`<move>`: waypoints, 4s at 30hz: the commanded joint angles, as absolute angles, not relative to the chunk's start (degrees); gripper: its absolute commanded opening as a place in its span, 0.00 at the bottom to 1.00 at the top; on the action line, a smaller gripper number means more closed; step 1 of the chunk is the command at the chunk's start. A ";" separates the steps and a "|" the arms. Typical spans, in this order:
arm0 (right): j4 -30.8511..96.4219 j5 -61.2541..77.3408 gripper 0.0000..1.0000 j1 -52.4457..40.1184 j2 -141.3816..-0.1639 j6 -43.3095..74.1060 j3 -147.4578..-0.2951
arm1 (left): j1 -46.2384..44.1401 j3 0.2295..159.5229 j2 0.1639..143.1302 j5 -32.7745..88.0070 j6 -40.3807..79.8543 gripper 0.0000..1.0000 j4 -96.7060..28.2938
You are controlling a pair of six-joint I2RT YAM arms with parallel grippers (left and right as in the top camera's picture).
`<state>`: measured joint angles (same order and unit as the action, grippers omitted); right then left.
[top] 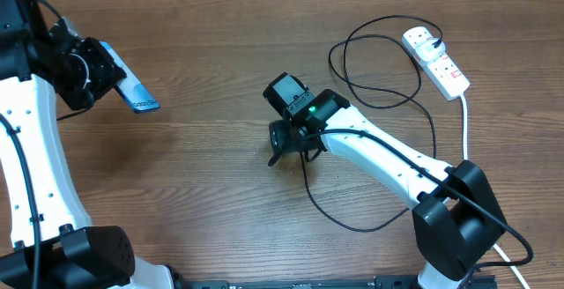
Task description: Plug charger to phone and switch on socket
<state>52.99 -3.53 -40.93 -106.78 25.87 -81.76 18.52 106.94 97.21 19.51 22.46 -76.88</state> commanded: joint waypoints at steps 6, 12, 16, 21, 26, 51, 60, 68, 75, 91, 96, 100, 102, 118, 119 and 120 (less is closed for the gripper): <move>49.93 11.68 0.70 -33.08 -106.74 20.82 -84.12 | 12.82 107.39 96.75 20.99 17.72 0.04 -76.44; 51.42 16.82 0.76 -26.04 -106.74 17.76 -84.97 | 6.59 107.39 96.99 20.91 14.83 0.04 -76.03; 47.94 16.62 0.81 -25.93 -106.74 17.74 -84.62 | 3.99 107.39 98.00 20.43 14.74 0.04 -76.16; 41.04 7.07 0.79 -28.25 -106.76 20.29 -80.14 | 2.26 107.39 100.62 20.58 13.82 0.04 -76.90; 40.88 1.56 0.71 -30.48 -108.20 23.99 -78.91 | 1.26 107.39 102.85 20.62 13.63 0.04 -77.10; 56.14 9.06 0.79 -31.11 -117.25 22.17 -87.72 | -4.05 107.39 105.75 20.08 13.50 0.04 -74.74; 71.07 4.93 0.79 -31.11 -122.48 17.45 -104.53 | -4.16 107.39 105.75 20.18 14.20 0.04 -73.78; 71.77 2.42 0.57 -32.82 -128.86 17.76 -106.13 | -4.16 107.39 105.75 20.43 14.17 0.04 -74.41; 70.72 2.63 0.51 -34.50 -129.03 18.37 -104.25 | -4.16 107.39 105.75 20.40 14.15 0.04 -74.94; 66.52 1.96 0.43 -33.98 -129.01 20.51 -98.70 | -4.16 107.39 105.75 20.56 14.24 0.04 -75.00; 64.77 1.98 0.35 -33.63 -129.03 20.08 -98.70 | -4.16 107.39 105.75 20.56 14.37 0.04 -75.02; 65.06 2.20 0.25 -33.63 -129.03 19.42 -98.67 | -4.16 107.39 105.75 20.56 14.35 0.04 -75.05; 65.14 2.26 0.20 -33.63 -129.03 19.42 -98.67 | -4.16 107.39 105.75 20.56 14.35 0.04 -75.00; 64.29 4.58 0.16 -33.65 -129.03 19.44 -98.63 | -4.14 107.39 105.75 20.56 14.35 0.04 -75.02; 64.27 4.58 0.16 -33.69 -129.03 19.44 -98.63 | -4.16 107.39 105.75 20.56 14.35 0.04 -75.05; 64.20 4.58 0.15 -33.69 -129.03 19.44 -98.63 | -4.14 107.39 105.75 20.56 14.35 0.04 -75.09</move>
<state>64.84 3.42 -33.76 -129.62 19.49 -99.88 -4.05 106.94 105.67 19.49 14.59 -75.22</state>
